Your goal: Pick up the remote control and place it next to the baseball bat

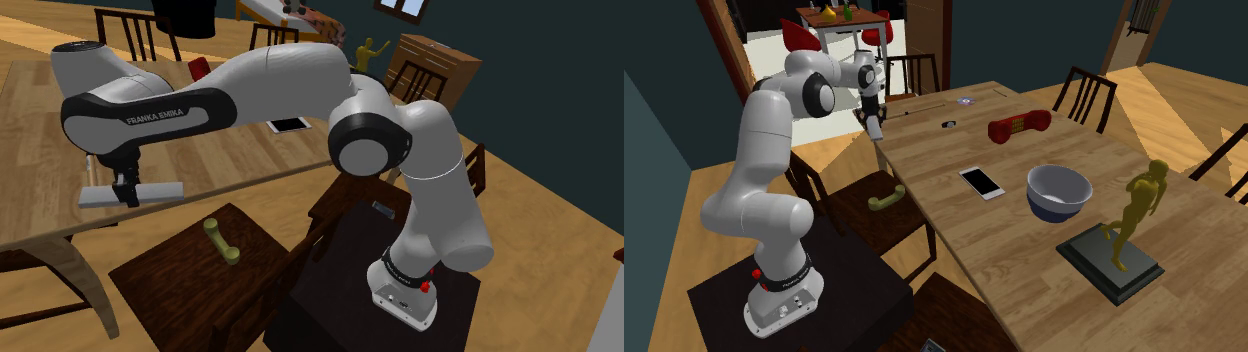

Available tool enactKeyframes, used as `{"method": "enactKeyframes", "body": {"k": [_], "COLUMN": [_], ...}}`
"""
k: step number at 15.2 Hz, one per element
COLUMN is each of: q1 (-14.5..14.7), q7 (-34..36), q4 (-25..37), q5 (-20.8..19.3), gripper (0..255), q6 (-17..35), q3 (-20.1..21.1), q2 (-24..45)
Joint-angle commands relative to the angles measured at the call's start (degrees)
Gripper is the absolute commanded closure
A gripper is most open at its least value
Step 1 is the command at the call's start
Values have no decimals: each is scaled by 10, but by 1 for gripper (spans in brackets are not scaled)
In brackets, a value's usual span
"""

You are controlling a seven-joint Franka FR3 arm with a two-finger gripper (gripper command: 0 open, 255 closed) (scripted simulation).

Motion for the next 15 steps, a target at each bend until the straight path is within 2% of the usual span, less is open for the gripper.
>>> {"method": "enactKeyframes", "body": {"k": [1, 8, 9, 14, 15], "q1": [0, 0, 0, 0, 0], "q7": [0, 0, 0, 0, 1], "q4": [-3, -3, -4, -3, 8], "q5": [0, 0, 0, 0, 0], "gripper": [255, 255, 0, 0, 0], "q6": [6, 6, 7, 6, -10], "q3": [0, 0, 0, 0, 0], "q2": [2, 2, 2, 2, -3]}}
